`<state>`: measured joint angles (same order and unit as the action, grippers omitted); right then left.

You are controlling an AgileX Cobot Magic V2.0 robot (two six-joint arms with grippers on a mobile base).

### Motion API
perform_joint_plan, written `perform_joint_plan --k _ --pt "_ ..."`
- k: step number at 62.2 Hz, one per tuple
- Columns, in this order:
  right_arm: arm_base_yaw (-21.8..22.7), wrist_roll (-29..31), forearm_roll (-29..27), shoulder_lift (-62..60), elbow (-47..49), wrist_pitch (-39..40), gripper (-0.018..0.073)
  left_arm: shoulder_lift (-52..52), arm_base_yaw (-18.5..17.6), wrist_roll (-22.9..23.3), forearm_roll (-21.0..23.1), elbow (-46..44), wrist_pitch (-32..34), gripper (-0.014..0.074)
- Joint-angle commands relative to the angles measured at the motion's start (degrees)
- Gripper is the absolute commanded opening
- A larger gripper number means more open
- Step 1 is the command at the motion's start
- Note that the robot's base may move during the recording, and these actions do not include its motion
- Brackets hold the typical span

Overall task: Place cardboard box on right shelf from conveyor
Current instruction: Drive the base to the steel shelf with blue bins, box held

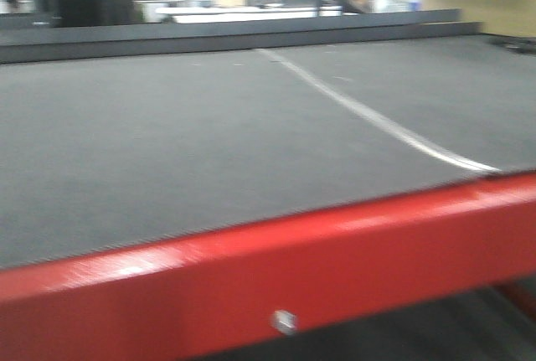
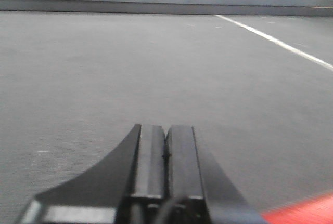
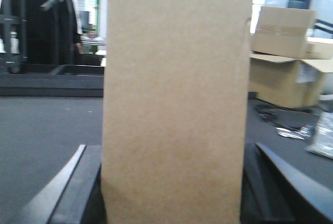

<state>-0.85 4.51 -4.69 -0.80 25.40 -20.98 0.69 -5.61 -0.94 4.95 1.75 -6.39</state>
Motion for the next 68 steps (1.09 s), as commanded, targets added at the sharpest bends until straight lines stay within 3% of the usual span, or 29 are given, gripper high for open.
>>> perform_joint_plan --k 1,68 --pt "0.3 0.6 0.0 -0.5 1.6 5.9 0.0312 0.3 -0.5 0.1 0.1 -0.2 4.6 -0.0119" --pt "0.3 0.6 0.0 -0.5 1.6 5.9 0.0312 0.3 -0.5 0.1 0.1 -0.2 4.6 -0.0119"
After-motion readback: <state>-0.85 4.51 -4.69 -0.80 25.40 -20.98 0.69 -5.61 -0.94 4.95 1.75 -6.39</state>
